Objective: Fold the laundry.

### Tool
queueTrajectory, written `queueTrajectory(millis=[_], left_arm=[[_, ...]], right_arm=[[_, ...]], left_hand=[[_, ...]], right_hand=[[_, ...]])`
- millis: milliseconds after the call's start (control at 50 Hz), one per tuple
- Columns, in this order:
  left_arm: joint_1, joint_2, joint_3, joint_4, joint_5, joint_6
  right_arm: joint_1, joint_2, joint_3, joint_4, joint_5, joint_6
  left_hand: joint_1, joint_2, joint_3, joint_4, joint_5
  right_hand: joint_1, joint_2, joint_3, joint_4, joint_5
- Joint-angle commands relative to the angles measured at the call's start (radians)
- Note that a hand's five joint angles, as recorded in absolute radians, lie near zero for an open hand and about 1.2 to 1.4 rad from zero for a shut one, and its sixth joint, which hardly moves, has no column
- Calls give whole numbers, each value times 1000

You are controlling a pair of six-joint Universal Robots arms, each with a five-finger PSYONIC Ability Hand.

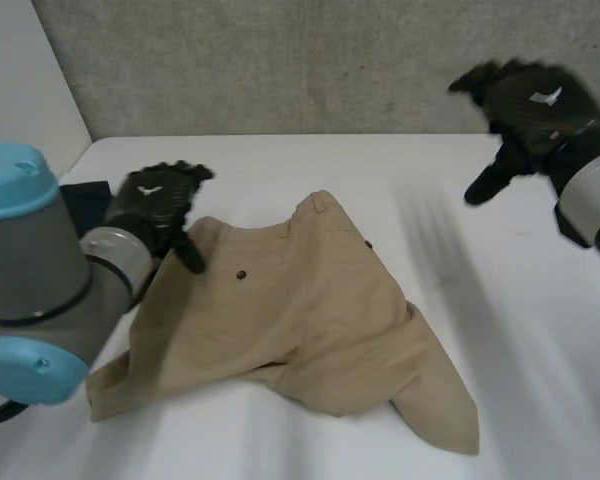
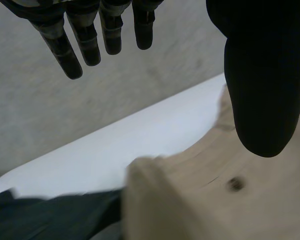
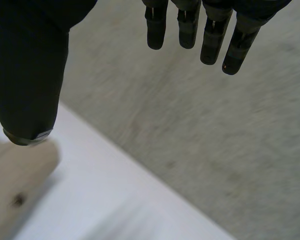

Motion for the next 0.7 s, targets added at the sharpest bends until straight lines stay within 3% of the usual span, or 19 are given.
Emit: queueTrajectory(millis=[20,120,320,380,400,460,560,700], left_arm=[[110,-80,-19,-7,4,150],[120,-166,-10,-16,3,233],[117,-249,63,-58,-7,241],[117,-250,77,-59,-7,238],[117,-249,83,-62,-3,230],[116,-249,83,-64,0,226],[94,-247,93,-99,29,160],[74,-175,134,-134,118,55]], right_arm=[[81,102,-7,80,-21,-158],[97,122,-1,80,-12,-203],[89,134,-2,79,-6,-206],[89,134,-2,79,-6,-206],[89,134,-2,79,-6,-206],[89,134,-4,79,-6,-207],[89,136,-8,77,-6,-207],[97,207,-104,89,-18,-201]], left_hand=[[6,-1,-6,-1,-13],[6,-1,-6,-1,-13],[170,163,158,163,151],[300,292,287,293,280],[468,461,456,461,449],[666,658,654,659,647],[1194,1186,1182,1187,1175],[1195,1187,1182,1188,1175]], right_hand=[[-25,-43,-36,-57,-67],[-25,-43,-36,-57,-67],[-25,-43,-36,-57,-67],[-25,-43,-36,-57,-67],[-25,-43,-36,-57,-67],[-25,-43,-36,-57,-67],[-25,-43,-36,-57,-67],[-25,-43,-36,-57,-67]])
